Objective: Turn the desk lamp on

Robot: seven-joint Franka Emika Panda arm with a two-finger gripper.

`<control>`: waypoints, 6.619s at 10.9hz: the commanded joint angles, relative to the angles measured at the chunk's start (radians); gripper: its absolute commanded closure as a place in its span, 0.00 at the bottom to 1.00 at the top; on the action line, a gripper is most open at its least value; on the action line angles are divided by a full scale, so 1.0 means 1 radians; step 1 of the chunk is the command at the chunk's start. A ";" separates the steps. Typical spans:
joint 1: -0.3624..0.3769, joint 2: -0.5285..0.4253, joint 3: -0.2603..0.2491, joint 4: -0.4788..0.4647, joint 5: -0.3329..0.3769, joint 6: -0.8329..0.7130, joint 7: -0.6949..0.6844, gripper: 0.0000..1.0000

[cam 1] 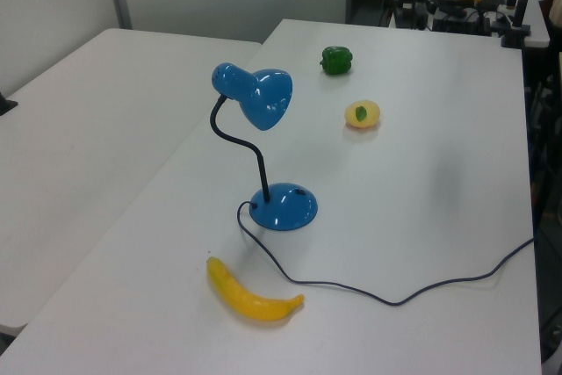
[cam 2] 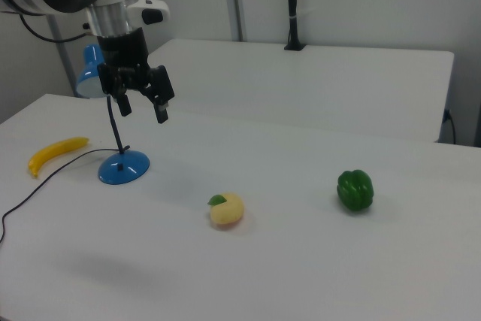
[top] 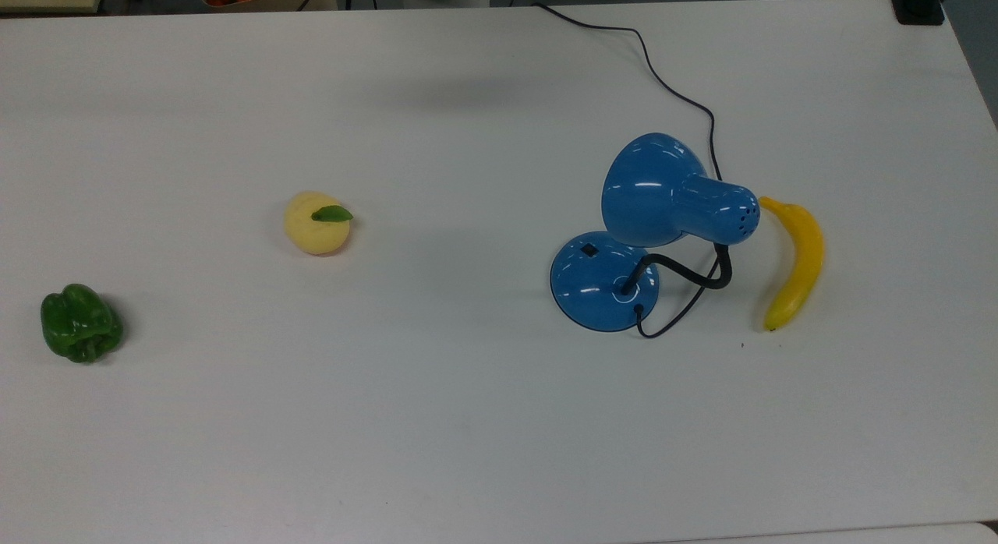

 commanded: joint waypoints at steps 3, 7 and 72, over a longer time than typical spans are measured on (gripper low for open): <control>-0.007 -0.017 -0.012 -0.002 -0.002 -0.026 0.007 0.00; -0.008 -0.014 -0.012 -0.002 -0.002 -0.025 0.005 0.00; 0.294 0.424 0.103 -0.152 -0.002 0.847 0.013 1.00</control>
